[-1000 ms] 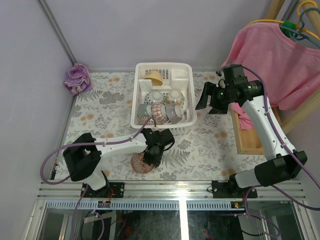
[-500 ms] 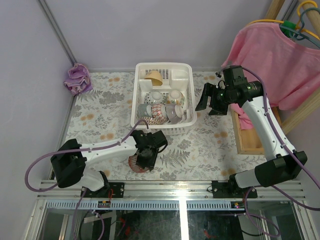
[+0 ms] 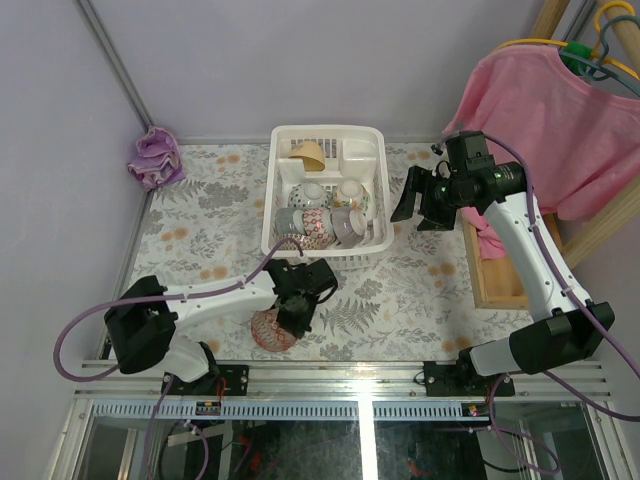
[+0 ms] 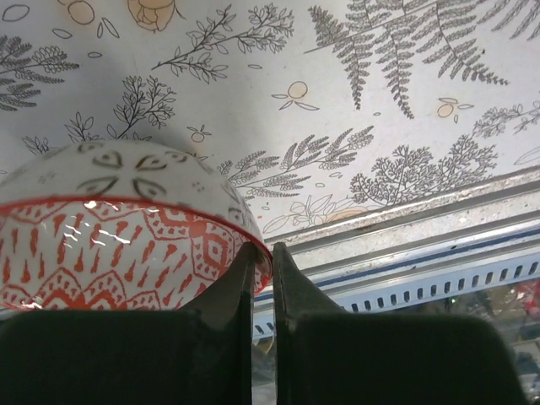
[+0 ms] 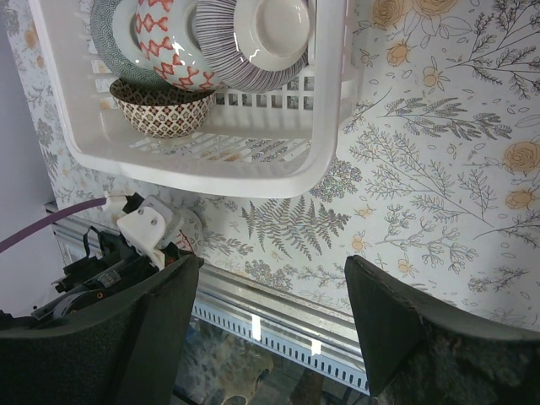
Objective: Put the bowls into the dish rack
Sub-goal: Pick up the bowl from the center of the board.
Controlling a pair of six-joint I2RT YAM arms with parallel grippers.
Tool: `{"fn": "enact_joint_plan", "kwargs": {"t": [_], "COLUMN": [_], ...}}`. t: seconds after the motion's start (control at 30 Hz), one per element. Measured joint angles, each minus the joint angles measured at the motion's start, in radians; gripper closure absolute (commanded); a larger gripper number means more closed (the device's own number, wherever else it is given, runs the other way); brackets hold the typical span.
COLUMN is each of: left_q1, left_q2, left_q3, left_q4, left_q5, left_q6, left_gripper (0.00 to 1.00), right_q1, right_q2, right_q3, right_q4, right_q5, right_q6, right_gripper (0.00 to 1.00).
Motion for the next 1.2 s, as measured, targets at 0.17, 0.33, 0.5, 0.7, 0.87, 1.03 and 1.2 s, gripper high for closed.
{"fn": "enact_joint_plan", "kwargs": {"t": [0.17,0.33,0.5,0.7,0.87,1.03,1.2], "left_q1": [0.0,0.0,0.011,0.051,0.123,0.212,0.282], "left_q2": [0.005,0.01,0.011,0.055,0.137,0.238,0.328], "left_q3": [0.043,0.174,0.261,0.365,0.563,0.769,0.931], "left_q4": [-0.047,-0.065,-0.057,-0.099,-0.15,-0.126,-0.064], "left_q5": [0.005,0.05,0.151,0.303,0.407,0.534,0.624], "left_q6": [0.03,0.044,0.068,0.141,0.212,0.255,0.24], "left_gripper": [1.0,1.0,1.0,1.0,1.0,1.0,1.0], "right_q1": [0.0,0.0,0.0,0.0,-0.008,-0.027,-0.045], "right_q2": [0.0,0.0,0.0,0.0,0.0,-0.012,-0.02], "right_q3": [0.0,0.0,0.0,0.005,0.042,0.07,0.113], "right_q4": [0.0,-0.001,-0.001,-0.005,-0.027,-0.054,-0.075], "right_q5": [0.001,0.004,0.008,0.01,0.012,0.017,0.028], "right_q6": [0.0,0.0,0.0,0.0,0.0,-0.002,-0.012], "right_gripper": [0.23,0.23,0.23,0.23,0.23,0.23,0.23]}}
